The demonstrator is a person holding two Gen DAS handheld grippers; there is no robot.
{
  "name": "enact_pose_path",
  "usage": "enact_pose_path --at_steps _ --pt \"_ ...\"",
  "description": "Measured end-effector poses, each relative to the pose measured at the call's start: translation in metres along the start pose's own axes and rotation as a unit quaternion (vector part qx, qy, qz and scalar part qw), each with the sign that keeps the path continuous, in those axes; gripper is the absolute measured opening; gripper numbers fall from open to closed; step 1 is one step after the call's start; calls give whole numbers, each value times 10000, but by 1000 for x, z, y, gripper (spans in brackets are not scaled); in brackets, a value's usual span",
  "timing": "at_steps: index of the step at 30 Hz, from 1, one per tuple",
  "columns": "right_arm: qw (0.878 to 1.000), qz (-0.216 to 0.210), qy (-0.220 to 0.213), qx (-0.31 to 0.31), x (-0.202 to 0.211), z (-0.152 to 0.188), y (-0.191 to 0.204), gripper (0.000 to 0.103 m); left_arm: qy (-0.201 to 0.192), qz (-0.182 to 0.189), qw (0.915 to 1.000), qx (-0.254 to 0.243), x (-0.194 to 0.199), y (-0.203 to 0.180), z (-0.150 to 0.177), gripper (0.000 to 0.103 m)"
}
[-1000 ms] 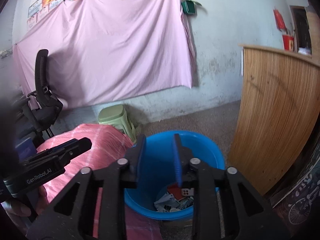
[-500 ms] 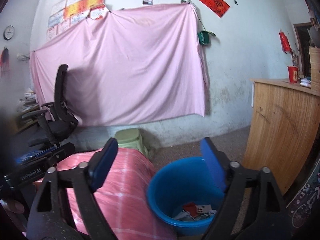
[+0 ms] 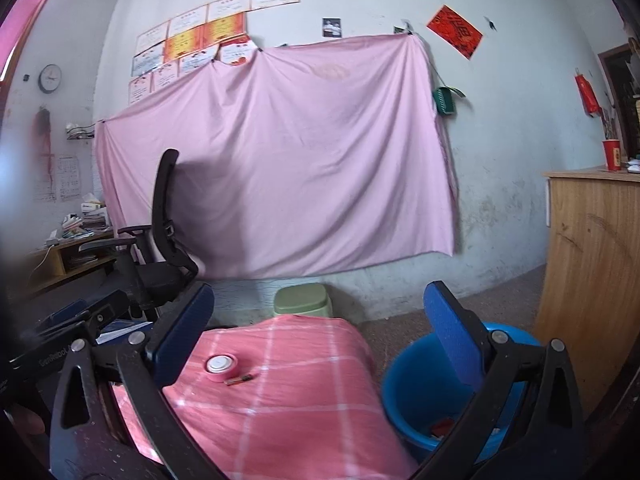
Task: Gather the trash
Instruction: 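Bring both tools back over the table, then grasp the AA battery with the right tool while the left tool grasps the pink tape roll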
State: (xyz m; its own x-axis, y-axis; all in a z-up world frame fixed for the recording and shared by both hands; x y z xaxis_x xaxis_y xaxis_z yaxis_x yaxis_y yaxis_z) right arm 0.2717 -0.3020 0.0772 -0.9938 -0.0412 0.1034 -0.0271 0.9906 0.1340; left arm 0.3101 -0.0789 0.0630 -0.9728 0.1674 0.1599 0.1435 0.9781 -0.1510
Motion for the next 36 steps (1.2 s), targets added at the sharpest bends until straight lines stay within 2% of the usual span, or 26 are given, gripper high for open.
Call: enact_pose_path --at_steps 4,11,19,25,31,34,36 --pt "9997 -160 30 187 -10 8 20 103 -89 -82 9999 -27 0 21 9 101" --pt "9981 -313 270 450 -34 30 39 103 41 -198 9997 -106 -16 45 33 101" --pt "9911 -481 922 829 -72 60 50 103 270 -236 9994 5 -44 56 49 101" --pt "9827 -633 1479 920 -103 78 52 103 900 -132 9956 217 -70 65 62 101" --pt "9692 -763 2168 879 -134 96 53 103 1749 -62 9829 566 -102 77 77 100" --pt "9581 -875 2584 872 -148 107 54 103 2017 -62 9785 426 -113 74 82 94" --pt "9500 -967 2844 853 -157 115 57 96 2158 -107 9761 222 -120 70 84 88"
Point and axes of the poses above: each gripper's, at about its wrist camera, not at the fingertips, and x roughly against the way its jaws point, y to its left, z to its underside, the point moved 5 cm from there along -x, roughly the way its jaws point, and after that the axes turned 2 degrees about -y, right-handed, at the moved point
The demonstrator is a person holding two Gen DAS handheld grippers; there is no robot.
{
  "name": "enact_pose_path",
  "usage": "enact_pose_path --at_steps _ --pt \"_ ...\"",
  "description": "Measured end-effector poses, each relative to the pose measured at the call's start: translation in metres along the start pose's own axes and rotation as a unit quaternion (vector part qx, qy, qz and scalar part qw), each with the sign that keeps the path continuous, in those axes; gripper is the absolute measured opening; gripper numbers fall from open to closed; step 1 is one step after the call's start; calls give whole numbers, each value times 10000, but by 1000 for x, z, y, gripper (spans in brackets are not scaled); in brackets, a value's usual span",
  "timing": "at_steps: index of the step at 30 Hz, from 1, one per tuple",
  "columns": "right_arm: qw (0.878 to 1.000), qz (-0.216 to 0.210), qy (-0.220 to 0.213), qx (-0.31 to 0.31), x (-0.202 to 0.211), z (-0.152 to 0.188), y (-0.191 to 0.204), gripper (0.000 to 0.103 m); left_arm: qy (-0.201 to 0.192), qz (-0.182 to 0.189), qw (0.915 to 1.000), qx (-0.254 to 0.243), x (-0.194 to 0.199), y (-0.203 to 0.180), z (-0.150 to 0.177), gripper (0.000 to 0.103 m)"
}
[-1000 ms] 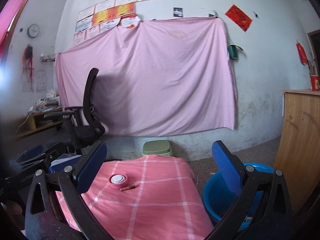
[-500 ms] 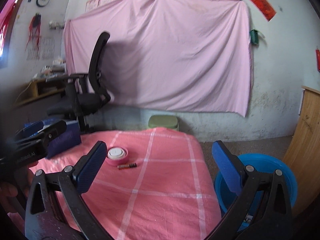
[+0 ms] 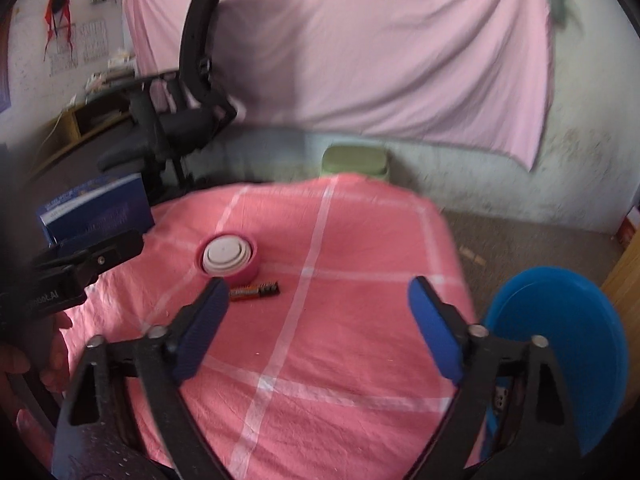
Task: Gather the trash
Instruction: 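Grasp the AA battery with the right tool while the left tool grasps the pink tape roll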
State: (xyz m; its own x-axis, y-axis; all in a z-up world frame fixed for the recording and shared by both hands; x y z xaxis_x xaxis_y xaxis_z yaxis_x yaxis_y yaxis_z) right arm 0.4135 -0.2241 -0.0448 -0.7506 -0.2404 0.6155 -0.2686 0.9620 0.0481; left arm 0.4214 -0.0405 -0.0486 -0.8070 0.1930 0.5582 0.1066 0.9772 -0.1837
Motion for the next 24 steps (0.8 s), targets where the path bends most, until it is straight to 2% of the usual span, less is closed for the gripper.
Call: enact_pose_path --at_steps 2,6,8,15,17,20,24 --pt "9995 -174 279 1 -12 2 4 91 206 -11 9997 -158 -9 -4 1 80" --pt "9972 -415 601 159 -28 5 17 83 531 23 9986 -51 -27 -1 5 75" --pt "9954 -540 743 274 -36 5 24 81 635 52 9980 15 -32 2 8 69" --pt "9890 -747 1199 434 -59 7 34 69 809 158 9964 207 -40 13 9 67" --pt "9888 -725 1216 471 -62 6 35 67 830 198 9960 250 -41 15 8 67" --pt "9889 -698 1225 477 -63 5 32 59 850 296 9956 271 -41 14 7 67" --pt "9904 -584 1167 447 -55 6 22 59 897 513 9945 184 -41 9 6 67"
Point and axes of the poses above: each gripper's, at about its wrist camera, not at the fingertips, and x roughly against the way its jaws point, y to its left, z to its underside, the point moved 5 cm from there along -x, roughly the way its jaws point, and after that the axes turned 2 degrees about -y, right-handed, at the moved point
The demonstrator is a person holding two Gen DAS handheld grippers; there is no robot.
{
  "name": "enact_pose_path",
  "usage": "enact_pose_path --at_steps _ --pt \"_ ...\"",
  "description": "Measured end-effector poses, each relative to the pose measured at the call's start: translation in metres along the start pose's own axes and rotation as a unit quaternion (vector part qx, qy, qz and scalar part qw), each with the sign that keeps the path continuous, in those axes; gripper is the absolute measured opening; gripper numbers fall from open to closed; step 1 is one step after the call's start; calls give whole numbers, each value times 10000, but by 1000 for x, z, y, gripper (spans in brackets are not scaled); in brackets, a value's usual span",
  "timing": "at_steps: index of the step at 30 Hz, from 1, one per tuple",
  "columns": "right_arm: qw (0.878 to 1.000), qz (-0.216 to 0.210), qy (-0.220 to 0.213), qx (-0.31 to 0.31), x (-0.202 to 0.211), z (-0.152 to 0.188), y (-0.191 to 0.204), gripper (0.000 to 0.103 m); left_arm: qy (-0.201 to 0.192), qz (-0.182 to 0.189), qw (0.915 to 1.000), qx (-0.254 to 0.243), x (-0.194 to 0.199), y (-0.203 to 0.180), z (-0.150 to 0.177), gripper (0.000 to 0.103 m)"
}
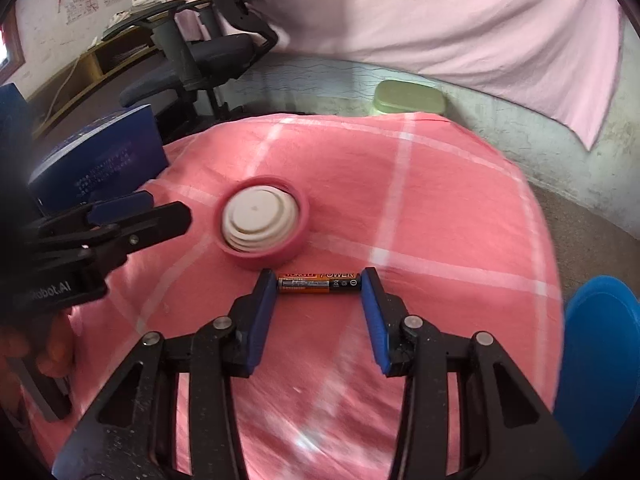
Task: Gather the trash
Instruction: 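Grasp the AA battery with the right tool while the left tool grasps the pink tape roll, then carry the battery and tape roll over the blue bucket and open both tools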
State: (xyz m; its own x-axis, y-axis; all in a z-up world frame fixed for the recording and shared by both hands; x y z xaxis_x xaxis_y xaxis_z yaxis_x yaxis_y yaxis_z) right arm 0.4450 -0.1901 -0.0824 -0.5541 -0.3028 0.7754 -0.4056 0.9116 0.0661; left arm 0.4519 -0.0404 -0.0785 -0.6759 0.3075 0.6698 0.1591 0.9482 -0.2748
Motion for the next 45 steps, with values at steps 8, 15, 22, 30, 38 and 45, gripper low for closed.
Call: enact_pose_path --at_steps 8,15,22,30,38,45 --pt "9979 293 -159 -563 23 13 -47 59 246 226 9977 -591 -13 -30 2 67" --pt "9965 154 -241 -785 23 10 -51 59 492 123 9920 -1152 -39 -58 2 68" --pt "9959 78 -279 -863 22 10 -49 59 666 -106 9874 -1432 -57 -64 7 67" --pt "9956 78 -350 -866 27 13 -49 59 601 -55 9884 -1390 -52 -60 10 52" --pt "9916 68 -962 -858 59 18 -44 59 -6 350 9952 -915 -18 -71 0 51" --pt "9720 564 -2173 -689 124 16 -45 59 -1257 771 9869 -656 34 -104 -23 51"
Point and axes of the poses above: each gripper's, at about its wrist camera, not at the fingertips, and x roughly against the way its jaws point, y to its left, z to its underside, the point moved 5 cm from there along -x, roughly the way its jaws point, and after that the axes turned 2 degrees about -y, right-handed, at the moved point
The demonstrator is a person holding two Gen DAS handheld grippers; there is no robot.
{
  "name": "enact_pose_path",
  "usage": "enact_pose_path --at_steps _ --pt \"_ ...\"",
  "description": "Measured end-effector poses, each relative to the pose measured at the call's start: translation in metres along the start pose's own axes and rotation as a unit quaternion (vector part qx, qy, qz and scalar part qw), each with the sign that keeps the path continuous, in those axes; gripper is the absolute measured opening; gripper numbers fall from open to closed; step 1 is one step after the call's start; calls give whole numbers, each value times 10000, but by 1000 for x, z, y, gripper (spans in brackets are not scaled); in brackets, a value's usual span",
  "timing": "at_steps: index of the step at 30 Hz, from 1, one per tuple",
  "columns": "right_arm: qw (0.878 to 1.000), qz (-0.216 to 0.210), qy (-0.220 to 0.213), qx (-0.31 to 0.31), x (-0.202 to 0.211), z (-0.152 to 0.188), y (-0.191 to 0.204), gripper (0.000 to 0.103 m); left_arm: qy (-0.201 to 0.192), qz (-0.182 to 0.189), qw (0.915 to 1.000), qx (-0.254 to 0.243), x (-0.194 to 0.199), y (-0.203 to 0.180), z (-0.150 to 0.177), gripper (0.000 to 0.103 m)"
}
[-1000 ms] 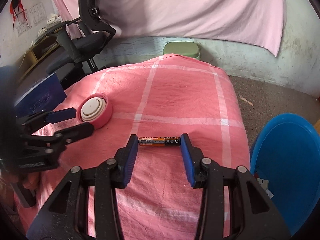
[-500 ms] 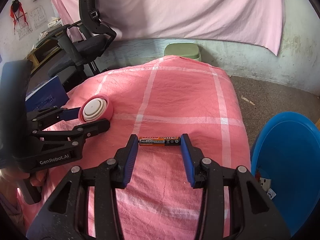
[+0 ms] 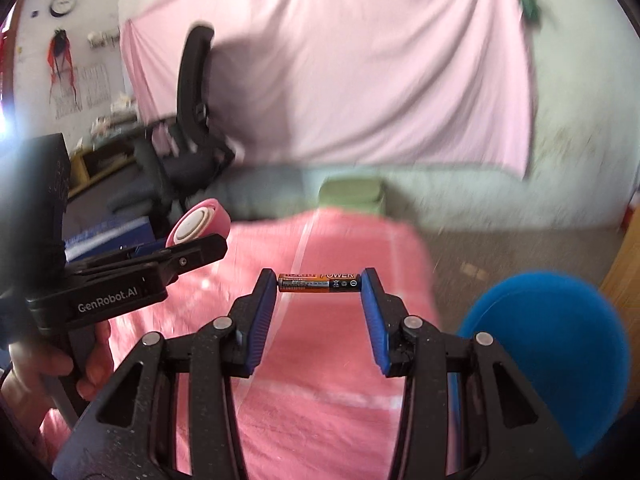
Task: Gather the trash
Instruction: 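Carry the battery and tape roll over the blue bucket and open both tools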
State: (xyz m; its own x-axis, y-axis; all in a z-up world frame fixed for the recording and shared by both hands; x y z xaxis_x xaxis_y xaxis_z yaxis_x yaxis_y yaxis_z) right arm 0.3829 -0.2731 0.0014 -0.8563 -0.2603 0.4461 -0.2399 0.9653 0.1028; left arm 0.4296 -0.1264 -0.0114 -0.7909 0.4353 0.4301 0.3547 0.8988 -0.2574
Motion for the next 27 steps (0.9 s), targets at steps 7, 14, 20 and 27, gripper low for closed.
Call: enact_pose_path --at_steps 7,14,20,27 --pt "9911 639 -1147 202 66 -37 -21 59 -967 344 9947 43 32 -33 -36 52" --pt "9780 1183 -1709 176 113 -52 -55 59 -1409 685 9876 -114 41 -79 -55 52" --pt "9723 1520 -1772 135 131 -46 -79 59 -1313 954 9855 -490 31 -134 -47 52" --pt "9692 1840 -1632 -88 149 -29 -121 59 -945 1189 9856 -749 1 -180 -28 52"
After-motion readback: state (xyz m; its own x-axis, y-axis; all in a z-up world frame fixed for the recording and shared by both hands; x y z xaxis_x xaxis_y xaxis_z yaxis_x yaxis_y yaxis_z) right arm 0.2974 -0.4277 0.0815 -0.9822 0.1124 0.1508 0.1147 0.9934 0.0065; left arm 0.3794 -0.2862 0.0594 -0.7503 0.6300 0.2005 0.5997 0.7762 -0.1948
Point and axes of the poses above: each gripper's, at about its wrist camera, not at the fingertips, and x roughly against the way its jaws point, y to its left, z to its underside, the point moved 5 cm from there along -x, roughly the way its jaws point, and after that the axes turned 2 degrees about -y, right-handed, at the moved point
